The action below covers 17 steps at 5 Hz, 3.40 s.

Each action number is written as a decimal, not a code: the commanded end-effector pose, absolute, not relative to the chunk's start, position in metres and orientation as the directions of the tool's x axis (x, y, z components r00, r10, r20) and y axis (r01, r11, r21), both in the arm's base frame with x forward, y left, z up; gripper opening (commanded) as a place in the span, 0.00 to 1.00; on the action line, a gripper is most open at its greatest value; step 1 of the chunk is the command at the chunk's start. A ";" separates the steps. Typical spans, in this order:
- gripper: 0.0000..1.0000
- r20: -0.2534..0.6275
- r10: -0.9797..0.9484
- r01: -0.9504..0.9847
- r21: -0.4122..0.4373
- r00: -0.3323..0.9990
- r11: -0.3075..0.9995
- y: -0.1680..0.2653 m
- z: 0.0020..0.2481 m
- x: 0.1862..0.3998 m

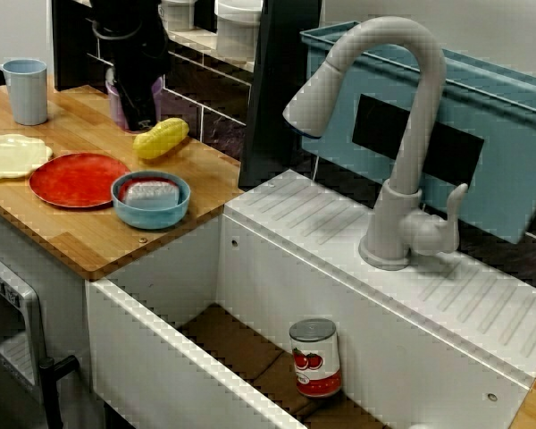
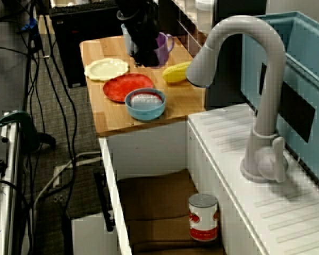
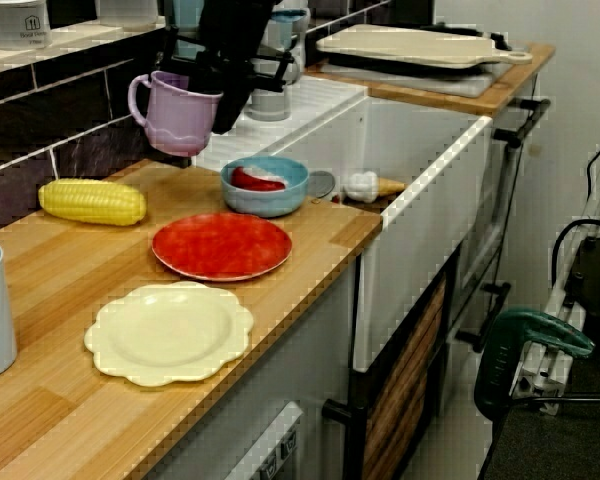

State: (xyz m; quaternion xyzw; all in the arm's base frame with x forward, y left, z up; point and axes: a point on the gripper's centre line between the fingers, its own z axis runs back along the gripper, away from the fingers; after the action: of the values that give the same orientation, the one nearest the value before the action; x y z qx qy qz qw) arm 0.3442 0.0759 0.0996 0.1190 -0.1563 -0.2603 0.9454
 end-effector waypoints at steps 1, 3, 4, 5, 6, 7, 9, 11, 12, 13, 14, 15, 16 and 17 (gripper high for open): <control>0.00 0.253 -0.507 0.422 0.323 0.824 0.847 0.082 0.108 0.376; 0.00 0.241 -0.503 0.424 0.314 0.830 0.850 0.080 0.104 0.381; 0.00 0.243 -0.508 0.432 0.303 0.827 0.849 0.079 0.106 0.375; 0.00 0.243 -0.511 0.436 0.302 0.824 0.848 0.077 0.107 0.371; 0.00 0.241 -0.510 0.438 0.297 0.826 0.849 0.073 0.104 0.370; 0.00 0.235 -0.510 0.439 0.296 0.827 0.848 0.069 0.099 0.371; 0.00 0.220 -0.508 0.441 0.291 0.832 0.849 0.064 0.091 0.371; 0.00 0.189 -0.511 0.453 0.279 0.839 0.847 0.065 0.083 0.366; 0.00 0.181 -0.515 0.458 0.280 0.838 0.844 0.064 0.079 0.363; 0.00 0.178 -0.515 0.459 0.278 0.839 0.844 0.063 0.078 0.361; 0.00 0.171 -0.516 0.460 0.283 0.839 0.841 0.062 0.072 0.359; 0.00 0.159 -0.513 0.457 0.290 0.843 0.841 0.062 0.067 0.359; 0.00 0.152 -0.512 0.457 0.290 0.845 0.841 0.062 0.065 0.360; 0.00 0.151 -0.506 0.452 0.287 0.849 0.845 0.065 0.066 0.363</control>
State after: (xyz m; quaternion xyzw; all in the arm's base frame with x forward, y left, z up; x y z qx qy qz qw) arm 0.3579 0.0597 0.0519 0.1124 -0.0885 -0.2538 0.9566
